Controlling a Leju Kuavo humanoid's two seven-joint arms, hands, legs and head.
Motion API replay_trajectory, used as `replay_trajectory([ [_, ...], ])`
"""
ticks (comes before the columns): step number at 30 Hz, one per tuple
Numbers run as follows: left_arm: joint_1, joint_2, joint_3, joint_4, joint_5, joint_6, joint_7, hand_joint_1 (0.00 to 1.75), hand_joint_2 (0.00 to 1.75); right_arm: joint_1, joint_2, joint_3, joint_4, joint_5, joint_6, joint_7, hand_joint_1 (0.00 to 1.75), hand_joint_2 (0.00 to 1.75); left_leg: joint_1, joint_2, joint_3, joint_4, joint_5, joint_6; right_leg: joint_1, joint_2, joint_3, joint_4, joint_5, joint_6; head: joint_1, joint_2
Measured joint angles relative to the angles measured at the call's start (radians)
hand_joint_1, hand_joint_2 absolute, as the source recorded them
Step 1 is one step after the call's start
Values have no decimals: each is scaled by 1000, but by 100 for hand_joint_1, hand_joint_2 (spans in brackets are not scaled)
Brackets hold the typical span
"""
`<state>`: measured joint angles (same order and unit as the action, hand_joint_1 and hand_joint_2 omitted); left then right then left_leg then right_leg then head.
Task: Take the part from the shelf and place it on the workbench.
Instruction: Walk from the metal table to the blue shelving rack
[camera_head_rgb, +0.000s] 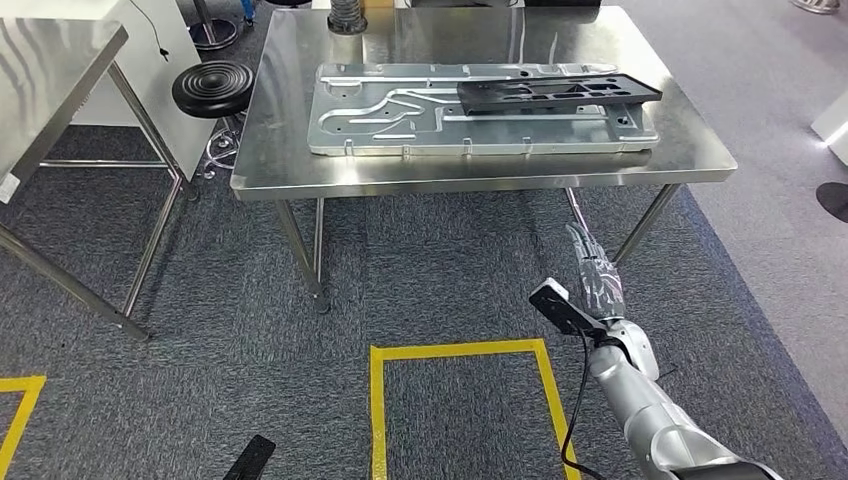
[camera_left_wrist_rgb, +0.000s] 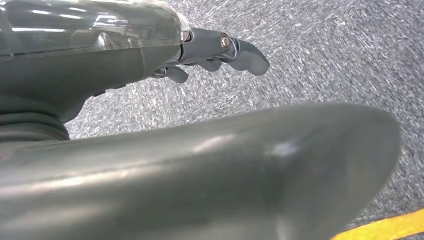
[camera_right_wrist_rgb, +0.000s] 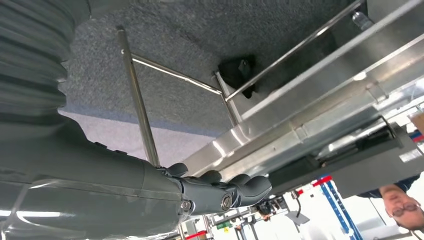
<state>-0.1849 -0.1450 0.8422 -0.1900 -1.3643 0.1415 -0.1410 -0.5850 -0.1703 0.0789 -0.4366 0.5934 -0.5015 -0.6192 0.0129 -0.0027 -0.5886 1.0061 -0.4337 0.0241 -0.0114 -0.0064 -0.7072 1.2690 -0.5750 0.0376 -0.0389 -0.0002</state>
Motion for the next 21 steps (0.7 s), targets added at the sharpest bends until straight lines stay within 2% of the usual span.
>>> replay_trajectory([
  [1,1,0,-1,0,0,0,0,0,0,3,0,0,1,1,1,0,0,175,0,-1,-1,1,0,0,-2,0,-14,29,-2,2,0,0],
  [2,1,0,-1,0,0,0,0,0,0,6,0,0,1,2,1,0,0,175,0,-1,-1,2,0,-1,-3,0,-9,18,15,2,0,0],
  [4,0,-1,-2,0,0,0,0,0,0,6,0,0,1,6,2,0,0,175,0,-3,0,5,-2,-3,-5,1,53,-111,85,-2,0,0],
  [6,-1,-1,-2,0,0,0,0,0,0,3,0,-1,1,8,3,0,0,175,-3,-4,-3,7,-2,-11,0,2,106,-227,125,-11,0,0],
  [7,-1,-1,-2,0,1,0,0,0,0,3,0,-1,1,9,4,0,0,175,-3,-4,-6,7,-1,-17,3,3,114,-248,128,-16,0,0],
  [9,0,-1,-2,0,1,0,0,0,0,3,0,-1,1,10,11,-1,0,175,-3,-4,-8,5,2,-29,5,4,112,-253,129,-26,0,0],
  [11,0,-1,-2,0,2,-2,-1,0,0,2,1,-1,1,10,17,-2,0,175,-2,-4,-16,22,-13,-40,2,3,115,-262,136,-40,0,0],
  [13,0,-1,-2,0,4,-3,-2,0,0,1,3,-1,1,12,18,-2,0,175,-1,-3,-54,111,-68,-45,0,0,117,-268,140,-50,0,0],
  [15,3,-1,-2,0,6,-5,-4,0,0,2,4,-1,1,18,16,-2,0,175,-1,-3,-114,249,-130,-48,4,-1,115,-268,140,-55,0,0],
  [16,5,-1,-2,0,6,-5,-5,0,0,2,5,-1,1,21,15,-1,0,175,-1,-3,-132,291,-140,-48,6,-1,114,-267,140,-56,0,0],
  [17,6,-1,-2,0,6,-5,-6,0,0,3,6,-1,2,24,14,0,0,175,-1,-3,-133,297,-131,-48,7,-1,113,-265,140,-56,0,0],
  [18,6,-1,-2,0,7,-5,-7,0,0,3,6,-1,2,27,12,0,0,175,-1,-3,-112,257,-103,-46,8,0,113,-263,140,-56,0,0],
  [19,6,-1,-2,0,7,-5,-7,0,0,3,7,-1,2,29,11,0,0,175,-2,-3,-78,190,-67,-42,8,0,113,-261,139,-54,0,0],
  [21,3,-1,-2,0,6,-4,-9,0,0,2,8,-1,2,32,7,1,0,175,-4,-2,-14,60,-23,-33,11,0,110,-254,137,-49,0,0],
])
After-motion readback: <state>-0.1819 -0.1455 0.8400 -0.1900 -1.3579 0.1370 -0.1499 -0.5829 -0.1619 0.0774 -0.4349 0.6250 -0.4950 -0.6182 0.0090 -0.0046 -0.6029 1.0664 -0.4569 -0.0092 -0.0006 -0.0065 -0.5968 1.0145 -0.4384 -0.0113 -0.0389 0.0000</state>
